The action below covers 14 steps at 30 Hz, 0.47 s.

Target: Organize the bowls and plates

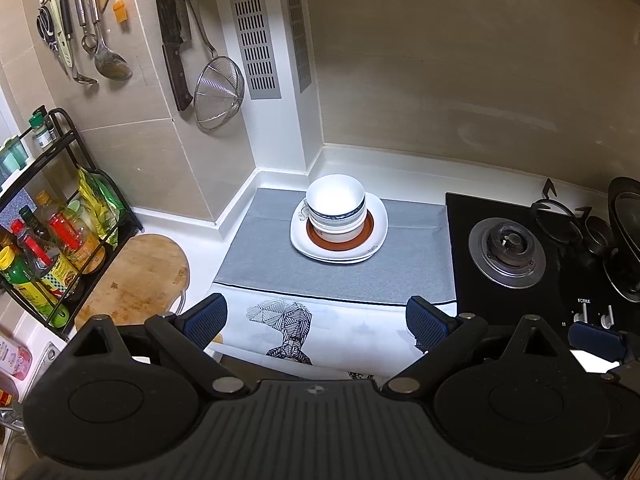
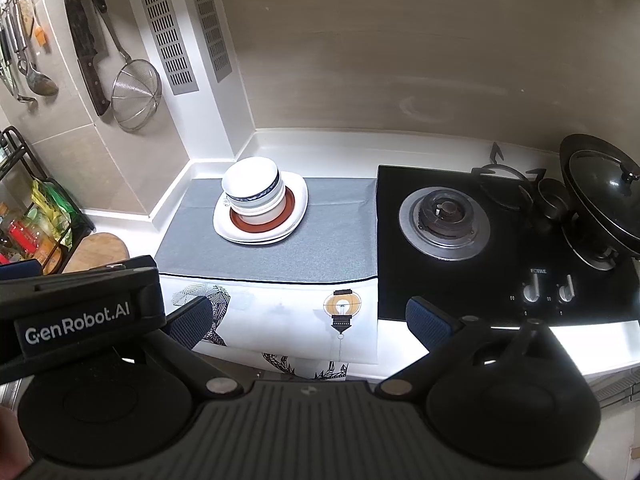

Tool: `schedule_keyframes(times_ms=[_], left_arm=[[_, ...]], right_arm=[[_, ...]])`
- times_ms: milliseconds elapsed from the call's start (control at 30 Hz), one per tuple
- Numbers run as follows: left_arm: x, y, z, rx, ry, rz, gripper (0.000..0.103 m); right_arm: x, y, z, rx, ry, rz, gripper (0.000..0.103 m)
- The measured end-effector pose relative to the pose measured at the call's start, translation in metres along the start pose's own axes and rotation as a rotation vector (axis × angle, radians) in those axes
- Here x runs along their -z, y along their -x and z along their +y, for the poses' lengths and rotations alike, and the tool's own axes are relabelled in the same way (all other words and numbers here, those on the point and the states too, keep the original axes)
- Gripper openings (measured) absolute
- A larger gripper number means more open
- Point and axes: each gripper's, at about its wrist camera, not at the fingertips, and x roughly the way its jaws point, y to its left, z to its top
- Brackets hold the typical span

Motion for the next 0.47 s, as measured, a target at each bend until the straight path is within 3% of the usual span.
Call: schedule_keyframes(times_ms=[467], left_arm=[[-0.005, -0.019, 0.009, 0.020, -0.013, 0.040, 0.097]], right_arm=[[-0.005, -0.015, 0.007, 0.002, 0.012, 0.027, 0.103]])
